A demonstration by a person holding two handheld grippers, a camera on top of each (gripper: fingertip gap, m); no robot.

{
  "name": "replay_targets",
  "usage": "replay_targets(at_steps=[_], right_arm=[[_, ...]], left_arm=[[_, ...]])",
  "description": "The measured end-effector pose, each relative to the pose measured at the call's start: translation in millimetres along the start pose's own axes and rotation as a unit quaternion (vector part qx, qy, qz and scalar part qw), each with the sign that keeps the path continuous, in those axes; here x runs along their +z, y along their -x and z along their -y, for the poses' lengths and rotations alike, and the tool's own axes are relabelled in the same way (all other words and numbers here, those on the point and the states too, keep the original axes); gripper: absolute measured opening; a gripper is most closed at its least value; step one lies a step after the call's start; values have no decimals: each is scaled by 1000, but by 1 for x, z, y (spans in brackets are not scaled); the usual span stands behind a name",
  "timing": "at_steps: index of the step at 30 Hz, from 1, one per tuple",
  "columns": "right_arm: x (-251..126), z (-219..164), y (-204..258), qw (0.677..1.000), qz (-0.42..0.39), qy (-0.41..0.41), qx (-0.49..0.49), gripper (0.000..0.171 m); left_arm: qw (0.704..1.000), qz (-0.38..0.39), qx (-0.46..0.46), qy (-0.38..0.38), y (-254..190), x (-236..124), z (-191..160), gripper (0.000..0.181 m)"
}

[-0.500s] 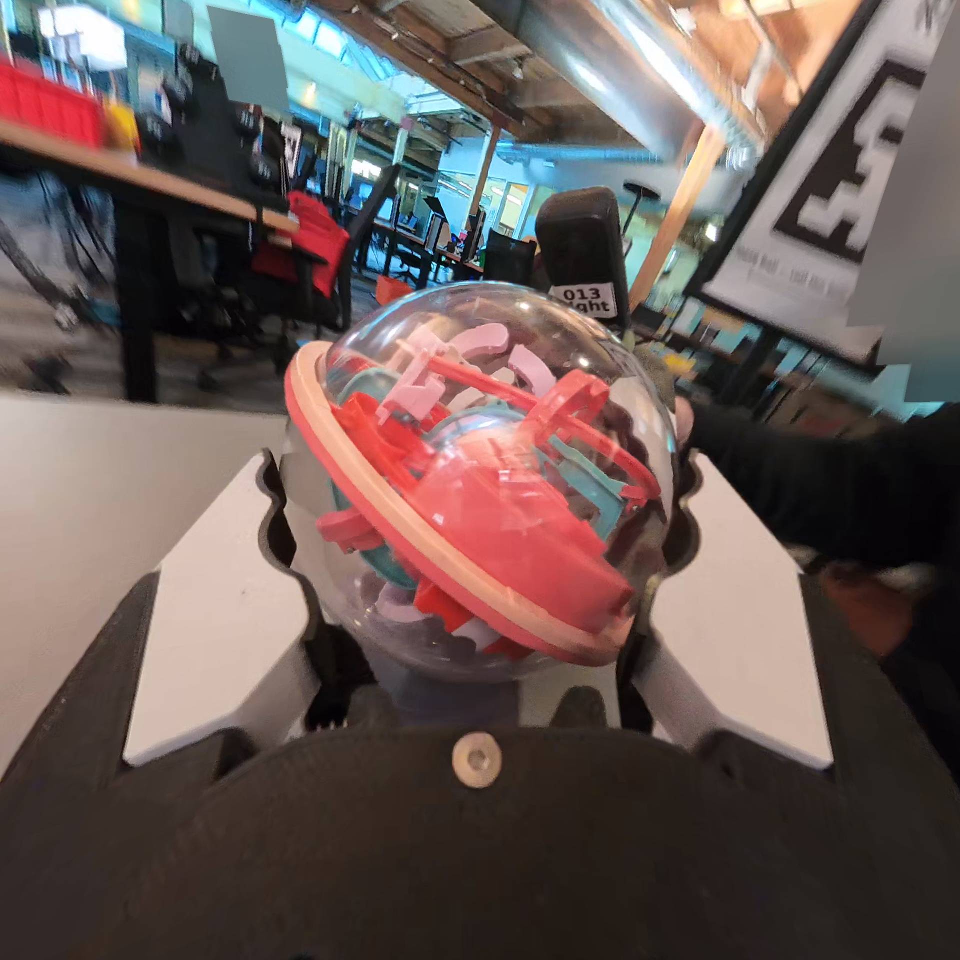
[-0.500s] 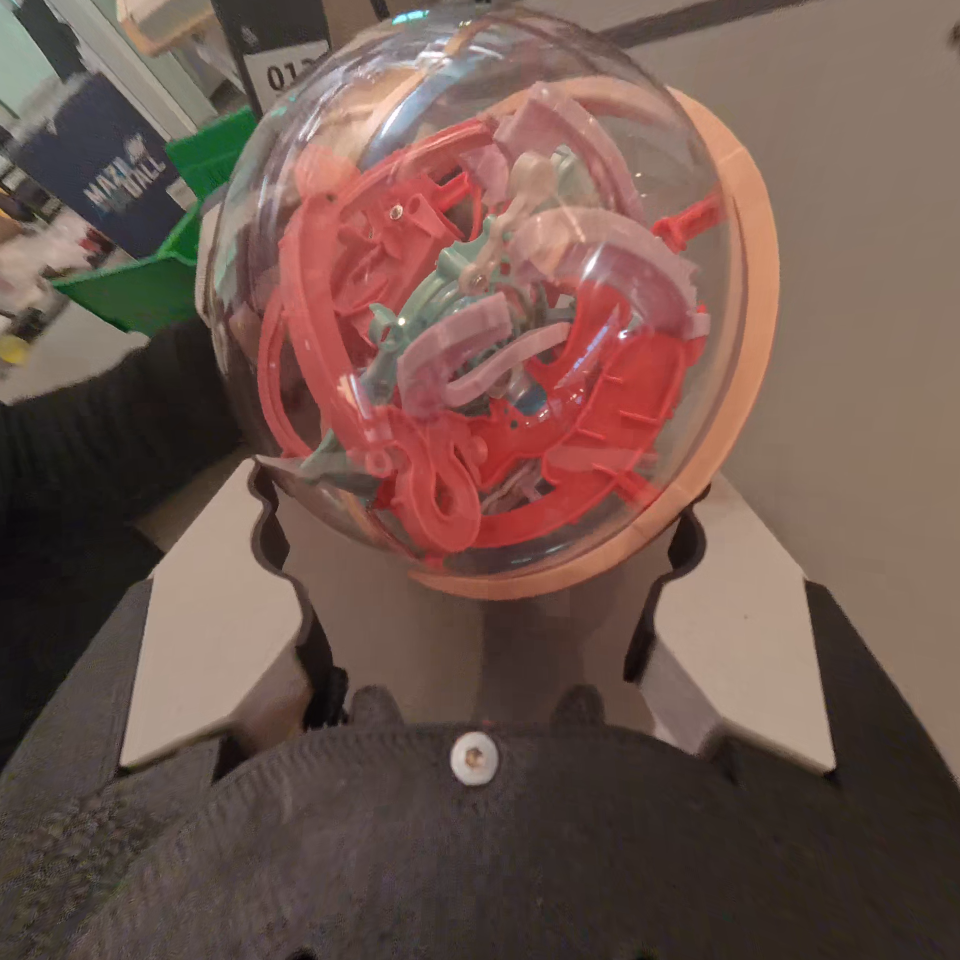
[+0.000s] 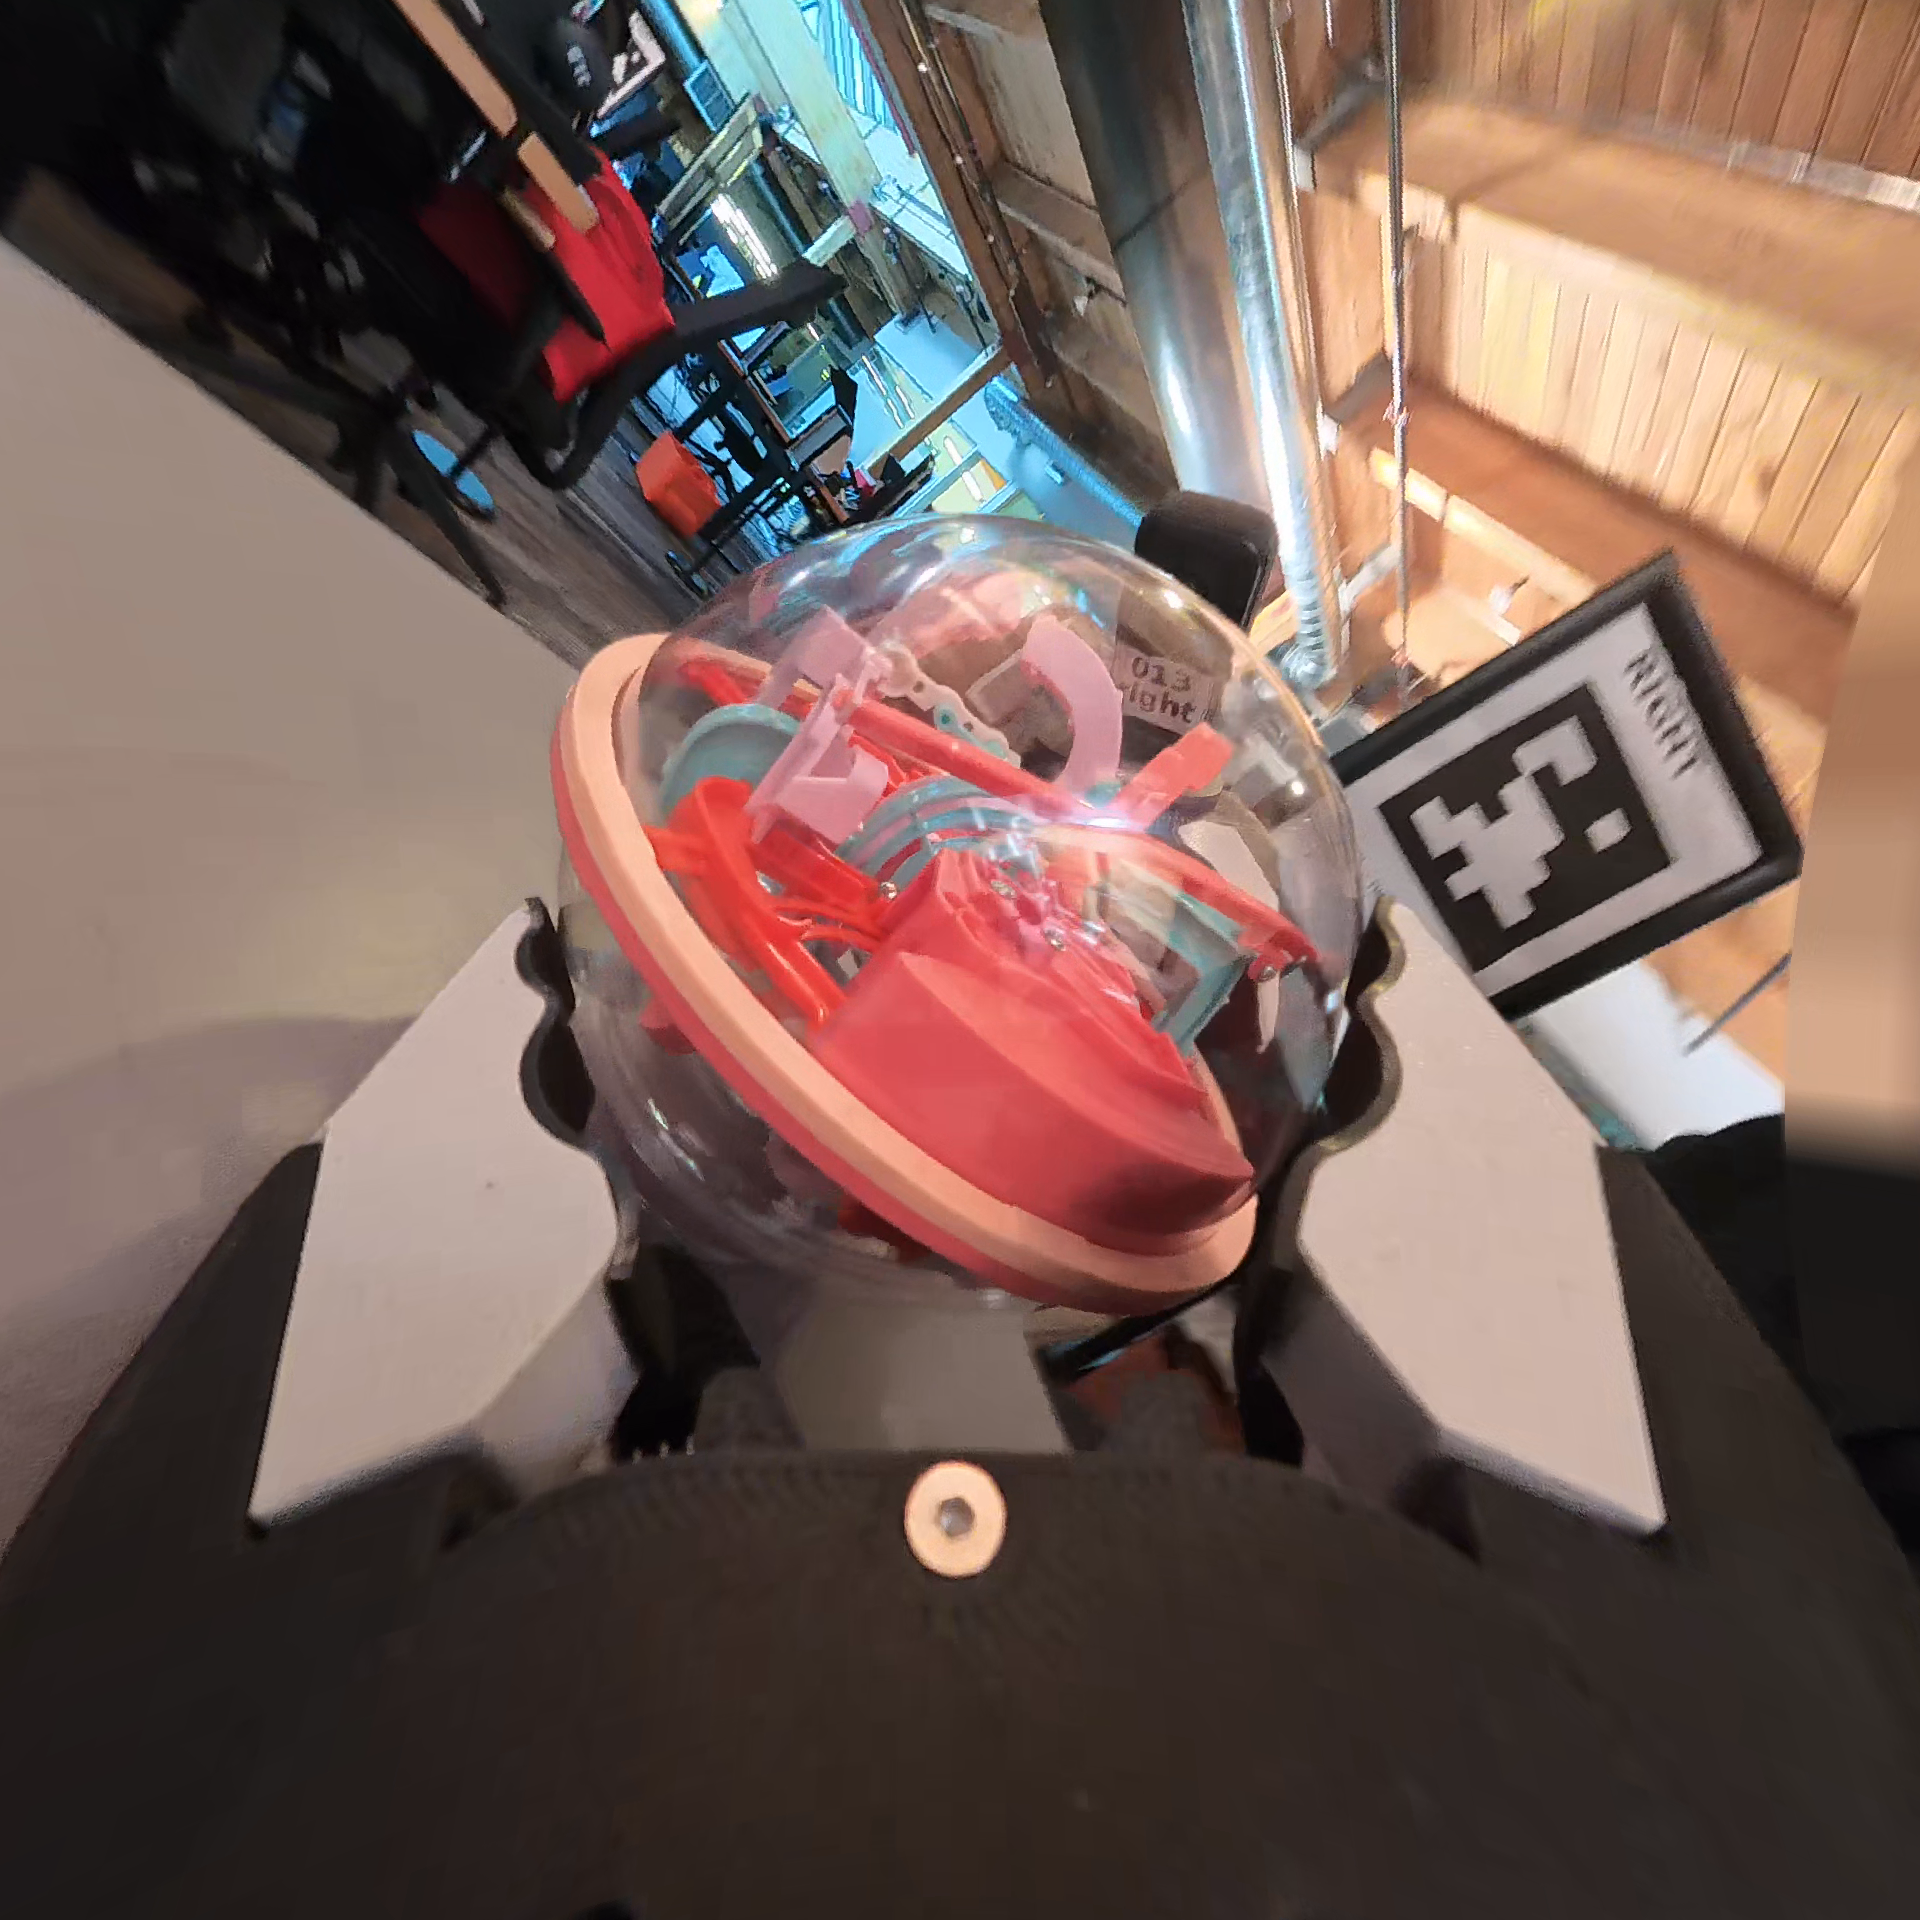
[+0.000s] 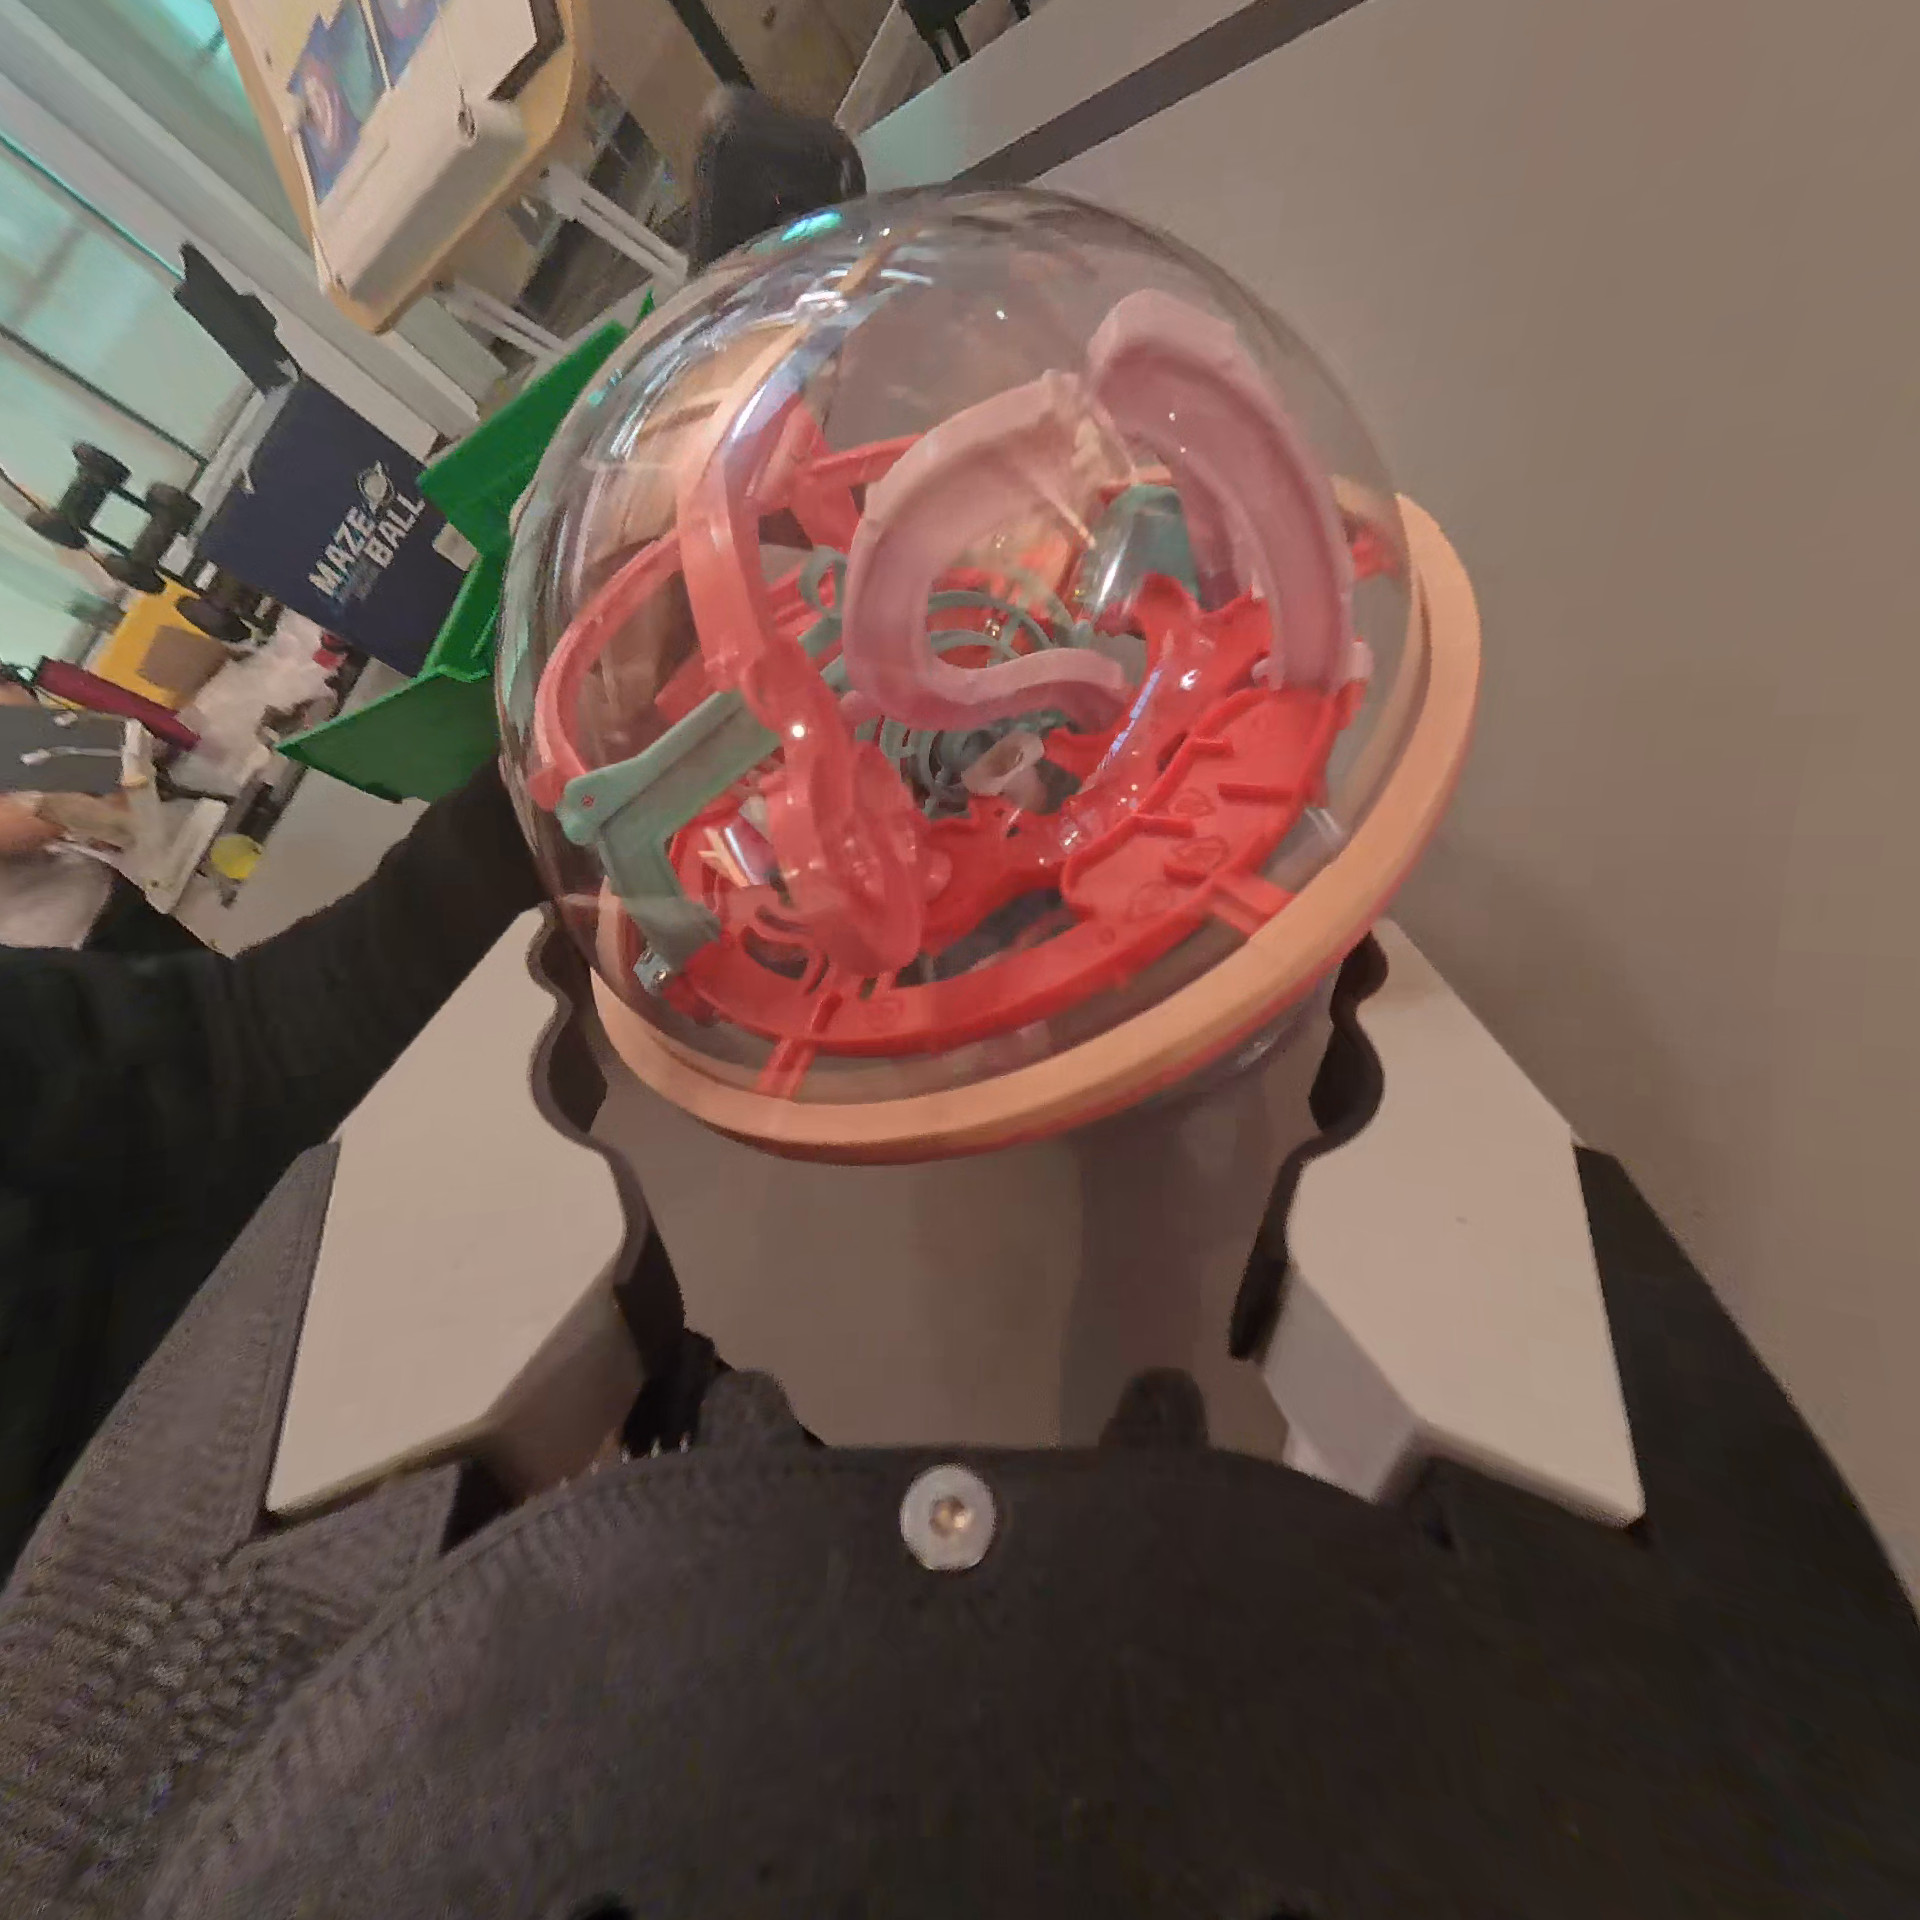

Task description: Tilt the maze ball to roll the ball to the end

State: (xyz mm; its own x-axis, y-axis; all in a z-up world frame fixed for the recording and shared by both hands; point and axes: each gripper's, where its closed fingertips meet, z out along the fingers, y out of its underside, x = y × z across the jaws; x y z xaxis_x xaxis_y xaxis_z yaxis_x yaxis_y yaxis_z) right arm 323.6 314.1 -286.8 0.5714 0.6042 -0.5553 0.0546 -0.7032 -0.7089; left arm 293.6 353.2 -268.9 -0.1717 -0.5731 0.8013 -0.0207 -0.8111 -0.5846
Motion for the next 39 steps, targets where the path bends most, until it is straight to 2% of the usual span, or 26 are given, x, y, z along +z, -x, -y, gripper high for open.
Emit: replay_targets(at_steps=[18,21,31,39], right_arm=[[-6,6,-2,995,21,0,102,139],[-6,7,-1,994,23,-4,107,144],[-6,6,-3,995,9,4,104,142],[-6,2,-2,998,5,4,63,141]], left_arm=[[992,14,-124,-13,6,13,0,143],[990,11,-138,-11,6,13,-3,143],[987,7,-159,-13,7,16,-4,143],[994,6,-113,-6,4,17,-4,143]])
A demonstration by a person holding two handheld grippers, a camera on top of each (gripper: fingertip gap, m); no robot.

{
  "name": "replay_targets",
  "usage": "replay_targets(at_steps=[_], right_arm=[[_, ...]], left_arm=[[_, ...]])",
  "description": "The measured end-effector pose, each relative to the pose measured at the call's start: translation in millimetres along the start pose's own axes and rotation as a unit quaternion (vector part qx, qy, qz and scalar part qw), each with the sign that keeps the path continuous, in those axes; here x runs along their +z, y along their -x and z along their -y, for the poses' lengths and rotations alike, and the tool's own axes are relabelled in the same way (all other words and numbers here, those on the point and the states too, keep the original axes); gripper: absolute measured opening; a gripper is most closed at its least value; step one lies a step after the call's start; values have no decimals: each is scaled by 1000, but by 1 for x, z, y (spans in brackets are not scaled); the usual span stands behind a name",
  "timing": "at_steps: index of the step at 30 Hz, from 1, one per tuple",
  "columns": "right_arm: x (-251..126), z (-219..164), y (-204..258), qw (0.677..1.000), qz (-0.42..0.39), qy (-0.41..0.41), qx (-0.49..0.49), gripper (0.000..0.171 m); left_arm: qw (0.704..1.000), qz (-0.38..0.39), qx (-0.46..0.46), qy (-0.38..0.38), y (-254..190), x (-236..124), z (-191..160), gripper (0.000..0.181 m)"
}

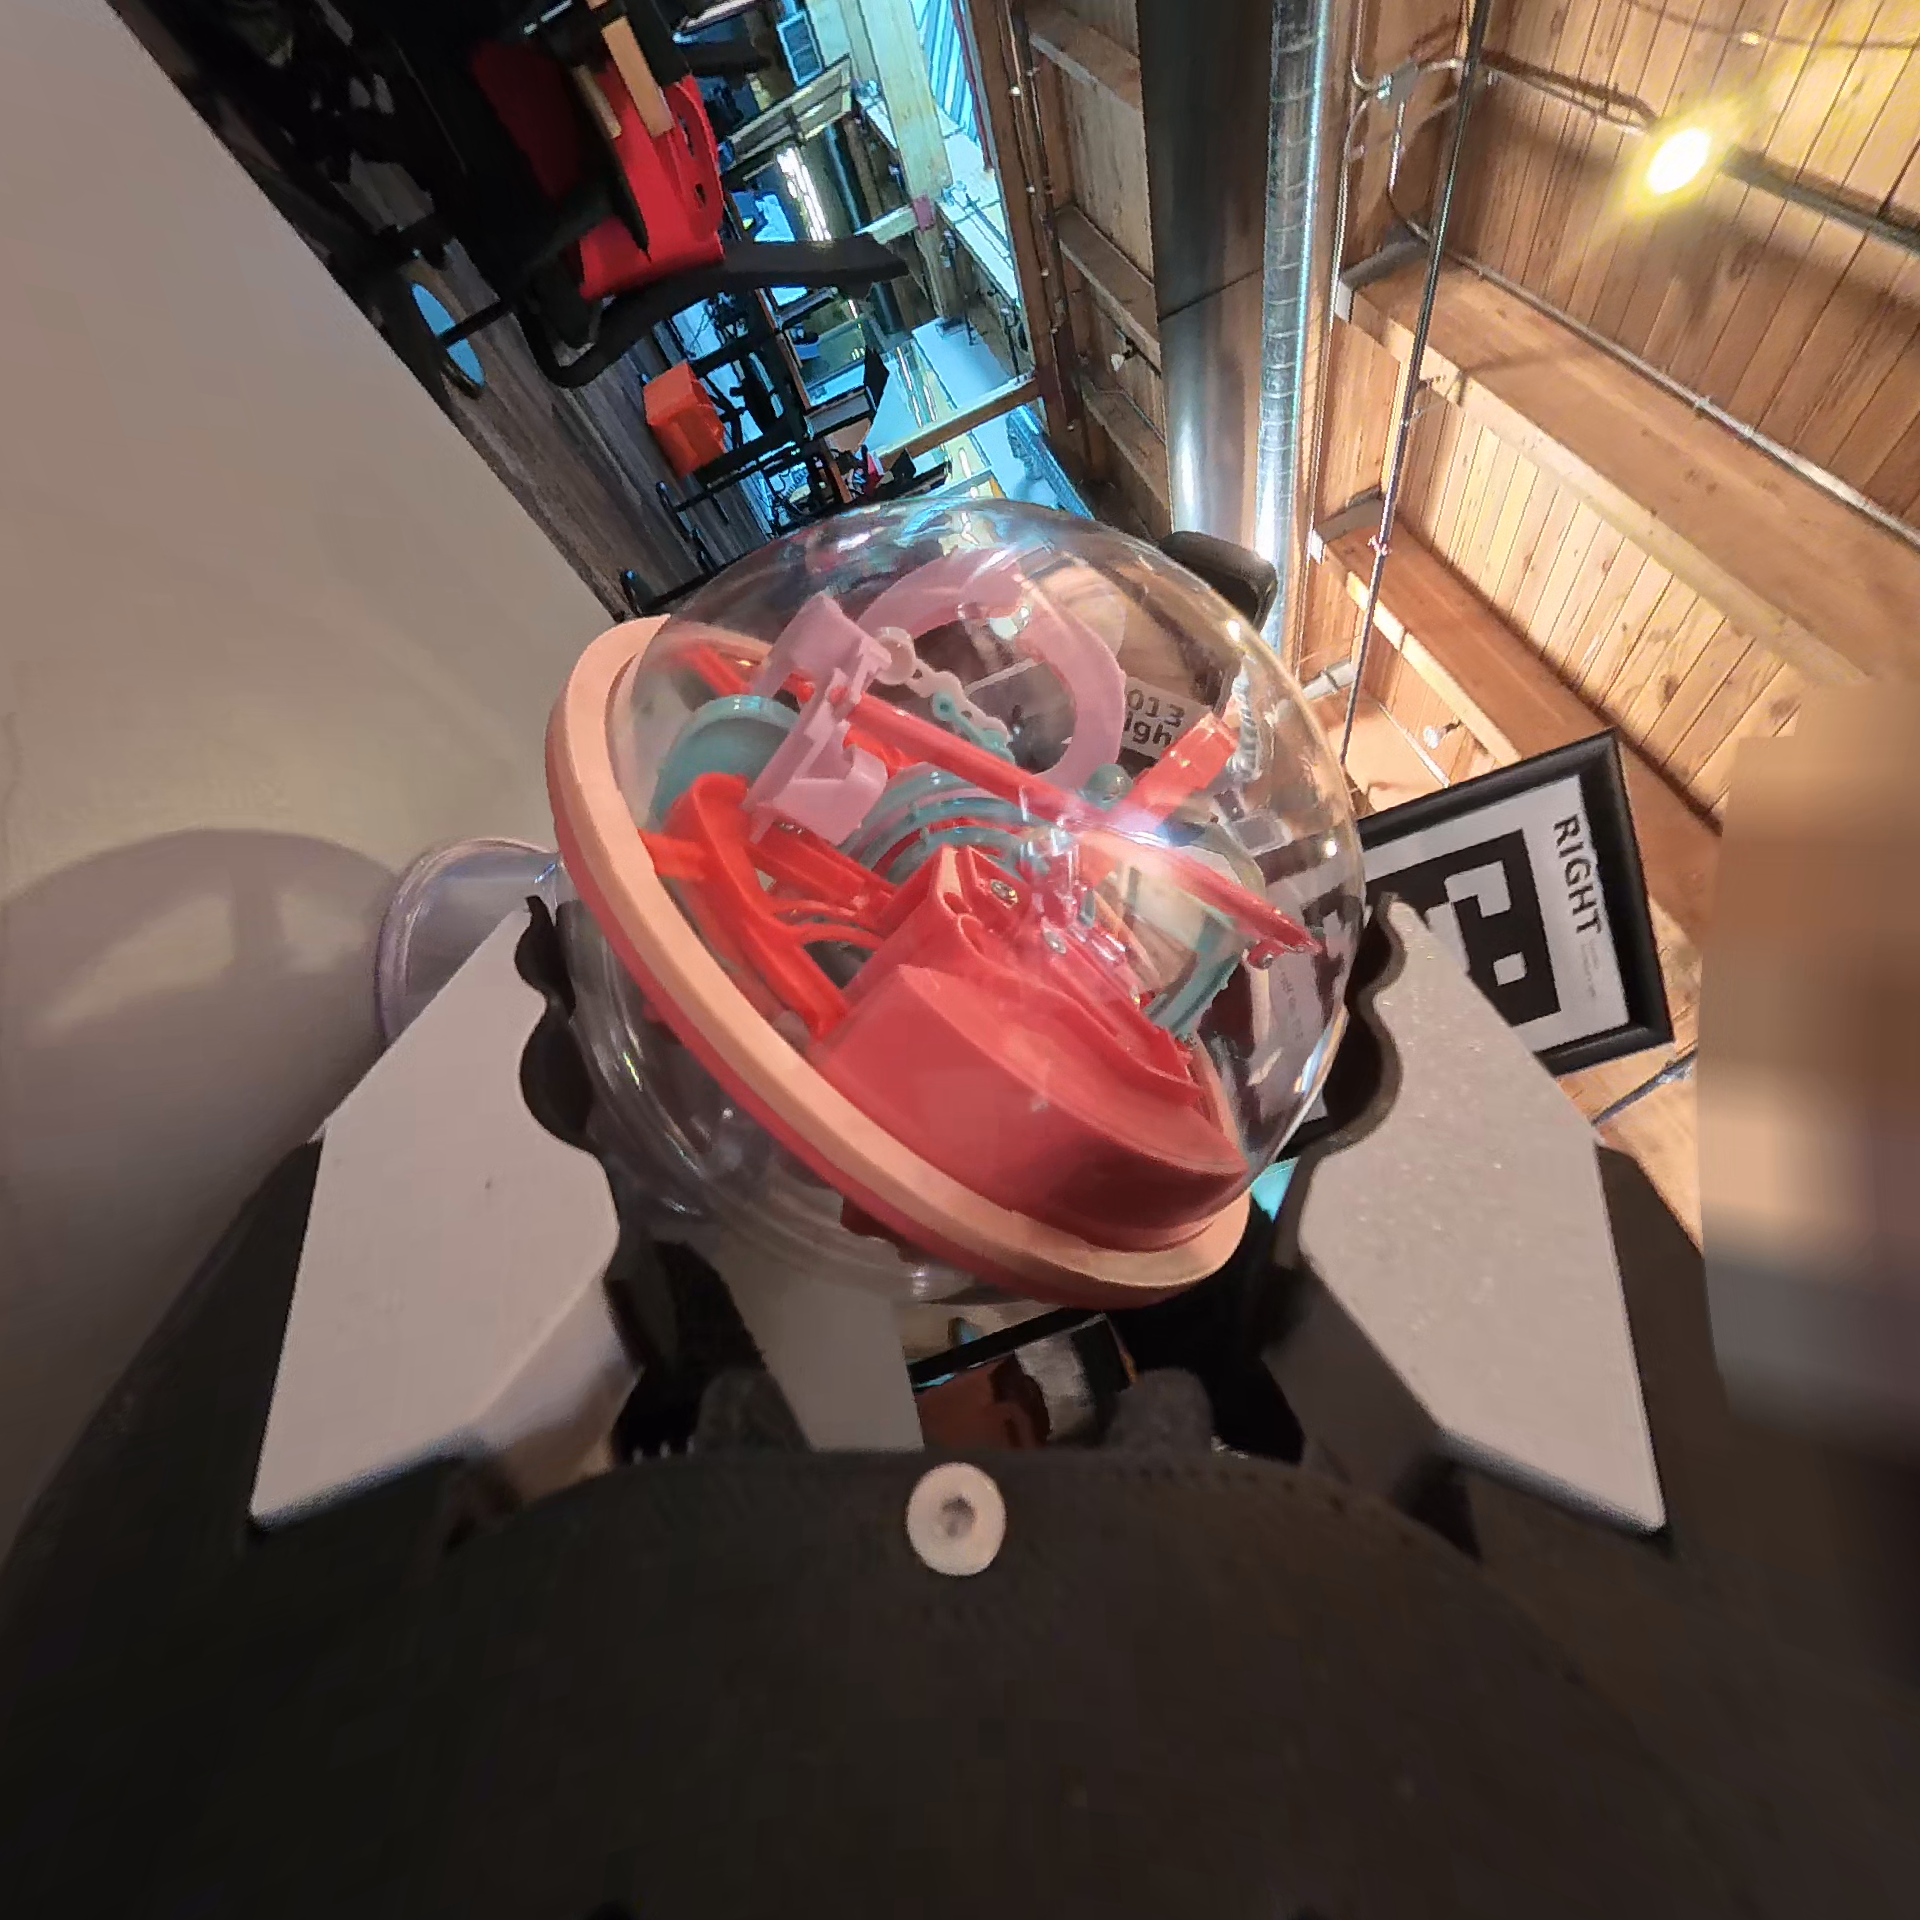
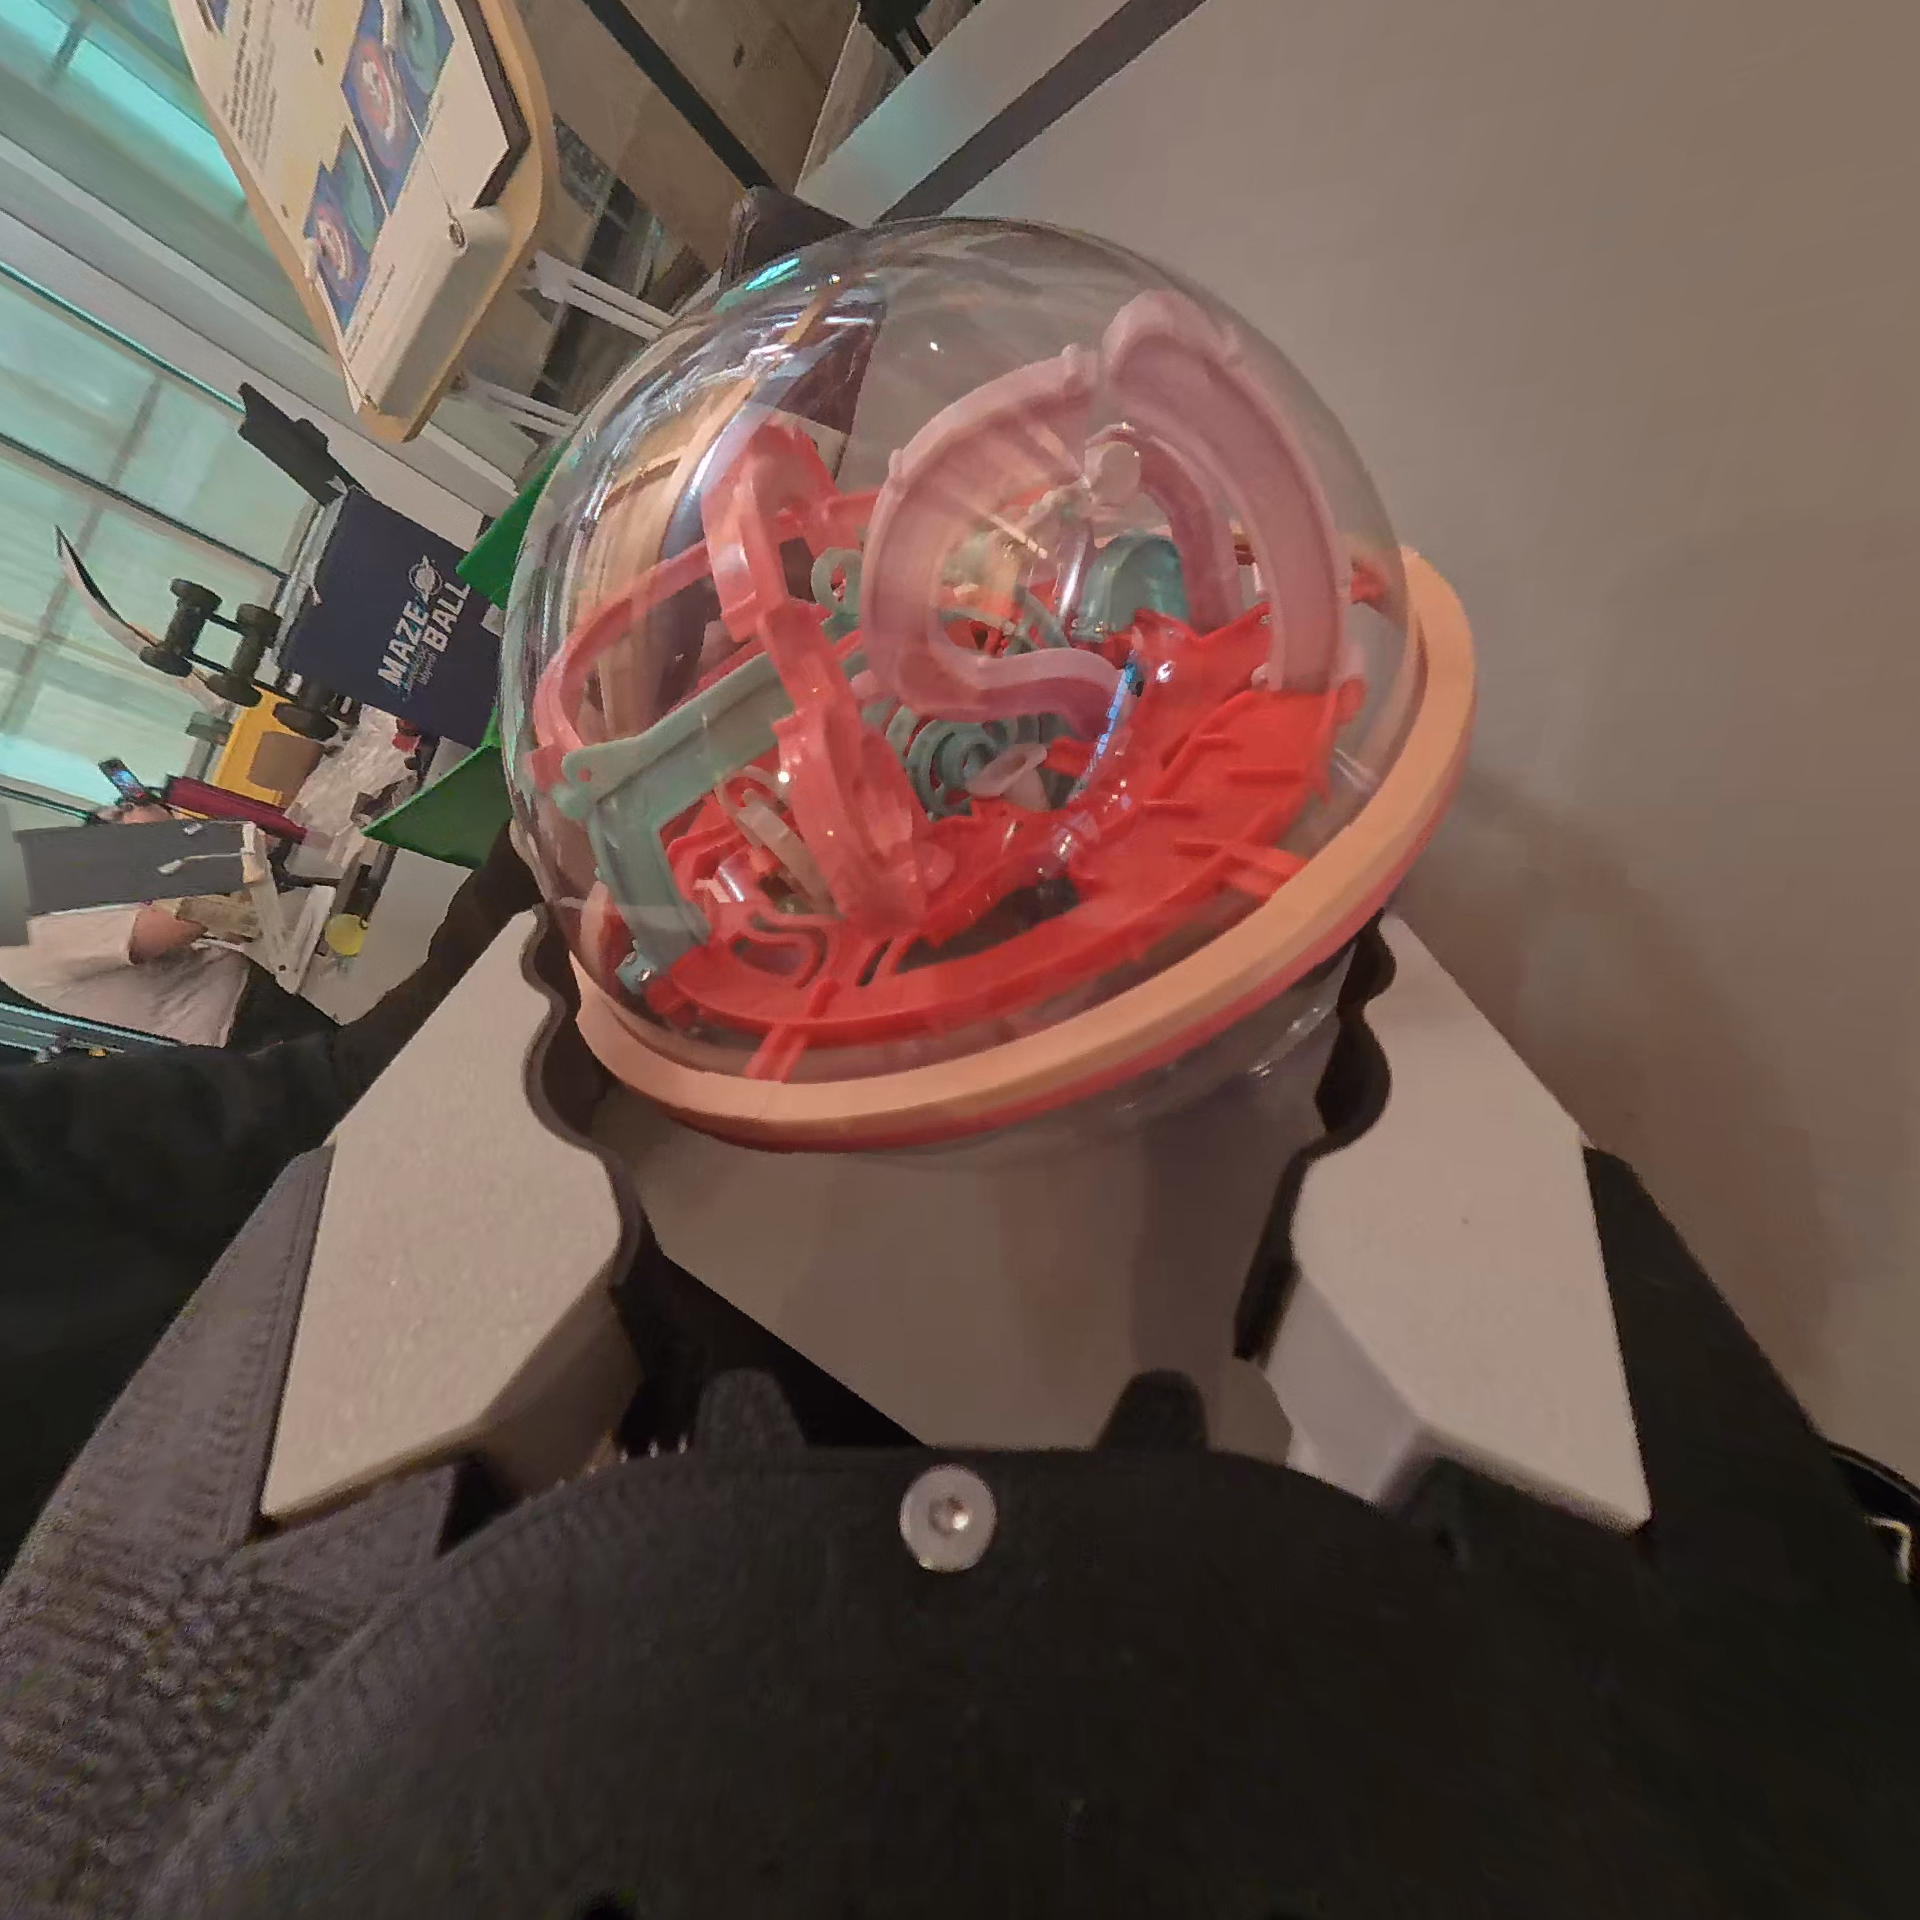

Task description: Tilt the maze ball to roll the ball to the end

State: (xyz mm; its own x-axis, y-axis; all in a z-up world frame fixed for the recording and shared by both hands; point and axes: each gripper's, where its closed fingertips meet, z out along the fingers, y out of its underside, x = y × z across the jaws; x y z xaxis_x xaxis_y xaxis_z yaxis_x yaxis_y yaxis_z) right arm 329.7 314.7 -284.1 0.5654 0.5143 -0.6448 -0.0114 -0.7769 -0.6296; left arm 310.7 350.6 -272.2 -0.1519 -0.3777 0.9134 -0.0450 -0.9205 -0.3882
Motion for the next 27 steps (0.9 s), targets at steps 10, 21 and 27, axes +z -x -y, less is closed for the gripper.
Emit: replay_targets(at_steps=[10,21,27], right_arm=[[6,-16,-6,991,-23,-1,-129,140],[5,-17,-10,985,-36,-5,-167,140],[5,-18,-11,984,-38,-5,-176,140]], left_arm=[[980,8,199,-7,-13,3,5,142],[970,-1,244,-7,-15,5,2,142],[966,0,257,-8,-16,5,2,142]])
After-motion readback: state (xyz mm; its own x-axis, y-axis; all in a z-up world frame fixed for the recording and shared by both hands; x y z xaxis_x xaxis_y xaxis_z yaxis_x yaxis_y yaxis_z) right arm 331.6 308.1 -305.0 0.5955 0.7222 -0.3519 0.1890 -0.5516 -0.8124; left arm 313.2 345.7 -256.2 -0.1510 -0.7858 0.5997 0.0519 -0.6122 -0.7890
